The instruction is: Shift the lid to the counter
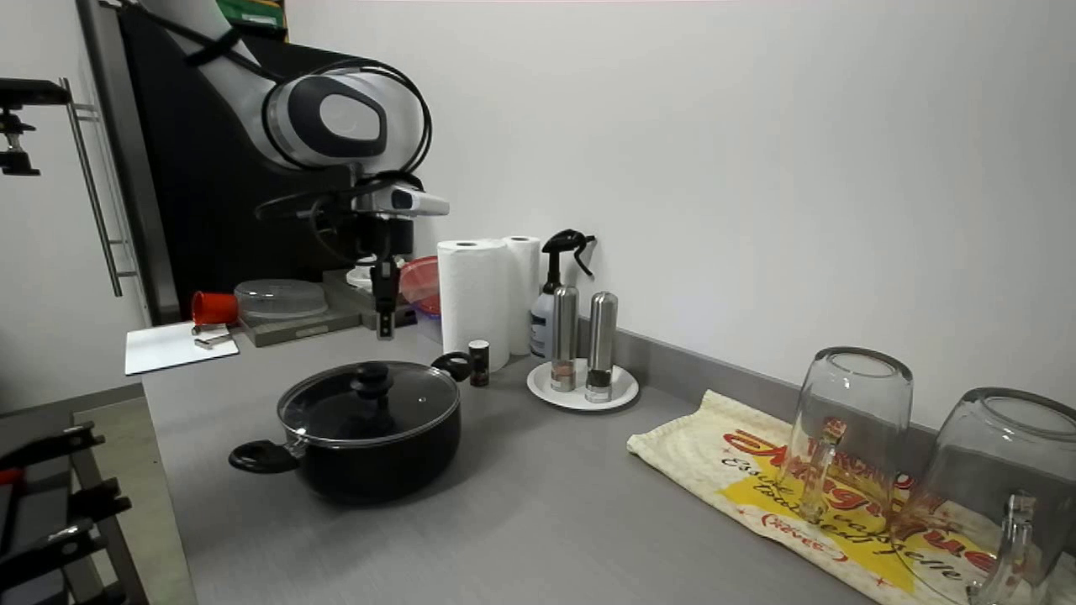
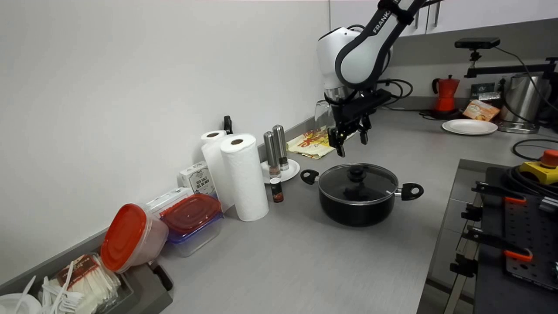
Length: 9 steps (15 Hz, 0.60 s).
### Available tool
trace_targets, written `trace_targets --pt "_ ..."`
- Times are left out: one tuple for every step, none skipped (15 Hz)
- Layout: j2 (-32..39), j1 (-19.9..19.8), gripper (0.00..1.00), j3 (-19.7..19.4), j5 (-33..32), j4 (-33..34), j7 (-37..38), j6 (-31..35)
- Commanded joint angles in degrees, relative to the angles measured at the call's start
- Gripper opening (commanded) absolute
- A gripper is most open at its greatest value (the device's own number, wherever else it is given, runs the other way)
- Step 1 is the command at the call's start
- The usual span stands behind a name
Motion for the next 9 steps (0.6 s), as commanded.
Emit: trace_targets --pt "2.97 -0.24 1.0 0.39 3.89 3.01 -4.49 -0.61" --pt "3.34 -0.26 1.0 0.49 4.7 3.27 -5.27 -0.62" --pt "3.66 -0.22 1.0 0.53 5.34 3.47 -5.9 -0.76" --pt "3.87 -0.16 1.0 0.52 5.75 3.65 -6.39 -0.93" --pt "4.08 -0.13 1.0 0.5 6.13 3.83 -6.86 -1.18" --pt "4.2 -0.09 1.0 0.51 6.4 3.78 -7.33 -1.44" --pt "4.31 0.02 1.0 0.48 6.45 3.57 -7.53 -1.6" --pt "4.44 0.05 1.0 0.47 6.54 3.42 -7.82 -1.69" --pt "4.64 0.04 1.0 0.49 6.68 3.26 -8.06 -1.75"
